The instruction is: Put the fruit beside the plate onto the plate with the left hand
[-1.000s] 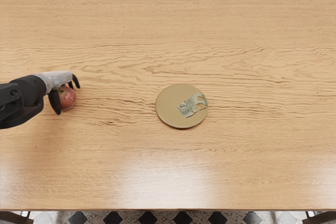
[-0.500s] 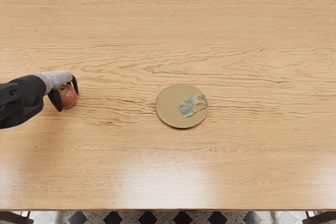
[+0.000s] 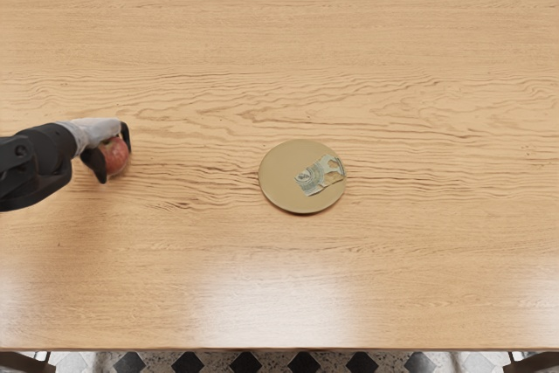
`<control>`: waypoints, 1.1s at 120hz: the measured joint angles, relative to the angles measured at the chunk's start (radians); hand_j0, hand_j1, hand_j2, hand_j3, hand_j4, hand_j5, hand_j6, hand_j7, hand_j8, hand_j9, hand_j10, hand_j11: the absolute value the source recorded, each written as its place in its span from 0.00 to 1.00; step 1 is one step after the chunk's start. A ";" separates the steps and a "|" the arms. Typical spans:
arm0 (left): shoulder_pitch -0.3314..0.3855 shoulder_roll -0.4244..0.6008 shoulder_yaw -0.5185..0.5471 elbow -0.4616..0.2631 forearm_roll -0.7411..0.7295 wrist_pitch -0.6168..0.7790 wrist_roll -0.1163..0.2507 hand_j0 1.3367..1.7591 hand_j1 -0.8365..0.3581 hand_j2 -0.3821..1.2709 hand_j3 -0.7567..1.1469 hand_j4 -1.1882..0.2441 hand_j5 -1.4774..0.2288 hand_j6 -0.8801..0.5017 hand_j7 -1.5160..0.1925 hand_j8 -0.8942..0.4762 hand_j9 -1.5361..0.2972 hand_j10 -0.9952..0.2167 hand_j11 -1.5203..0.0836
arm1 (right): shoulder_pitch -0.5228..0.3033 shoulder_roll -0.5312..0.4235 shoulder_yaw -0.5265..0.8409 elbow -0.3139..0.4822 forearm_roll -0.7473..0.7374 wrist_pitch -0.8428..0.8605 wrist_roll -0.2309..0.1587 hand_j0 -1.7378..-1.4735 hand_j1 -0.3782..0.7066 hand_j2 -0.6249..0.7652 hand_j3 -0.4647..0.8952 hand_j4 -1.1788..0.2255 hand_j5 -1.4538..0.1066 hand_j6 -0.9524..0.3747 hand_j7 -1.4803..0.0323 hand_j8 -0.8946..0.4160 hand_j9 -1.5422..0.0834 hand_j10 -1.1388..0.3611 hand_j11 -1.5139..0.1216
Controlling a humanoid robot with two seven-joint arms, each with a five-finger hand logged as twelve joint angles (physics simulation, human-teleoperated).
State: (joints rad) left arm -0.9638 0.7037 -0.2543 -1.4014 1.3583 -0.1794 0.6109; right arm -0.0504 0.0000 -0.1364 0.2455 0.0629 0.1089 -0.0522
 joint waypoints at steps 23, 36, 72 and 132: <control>-0.108 0.001 -0.001 -0.002 -0.075 -0.024 0.000 0.70 0.39 0.47 0.40 0.65 0.13 0.60 0.19 0.62 0.17 0.54 0.19 | 0.000 0.000 0.000 0.000 0.000 0.000 0.000 0.30 0.04 0.45 0.34 0.83 0.92 0.71 0.97 0.67 0.94 0.75 0.92; -0.160 -0.014 -0.002 -0.002 -0.100 -0.039 0.000 0.70 0.41 0.45 0.40 0.66 0.12 0.60 0.17 0.63 0.17 0.54 0.19 | 0.000 0.000 0.001 0.000 0.000 0.000 0.000 0.30 0.04 0.45 0.34 0.83 0.92 0.71 0.97 0.67 0.94 0.75 0.92; -0.244 -0.169 -0.003 -0.003 -0.112 -0.045 0.000 0.70 0.42 0.48 0.40 0.65 0.10 0.60 0.15 0.59 0.16 0.47 0.18 | 0.000 0.000 0.001 0.000 0.000 0.000 0.000 0.30 0.04 0.45 0.34 0.83 0.92 0.71 0.97 0.67 0.94 0.75 0.92; -0.275 -0.428 0.036 -0.001 -0.109 -0.058 0.000 0.70 0.44 0.50 0.40 0.65 0.11 0.58 0.15 0.57 0.15 0.45 0.17 | 0.000 0.000 0.001 -0.002 0.000 0.000 0.000 0.30 0.04 0.45 0.34 0.83 0.92 0.71 0.97 0.67 0.94 0.75 0.92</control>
State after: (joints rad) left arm -1.2389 0.2760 -0.2186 -1.4024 1.2491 -0.2375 0.6108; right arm -0.0506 0.0000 -0.1350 0.2439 0.0632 0.1089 -0.0522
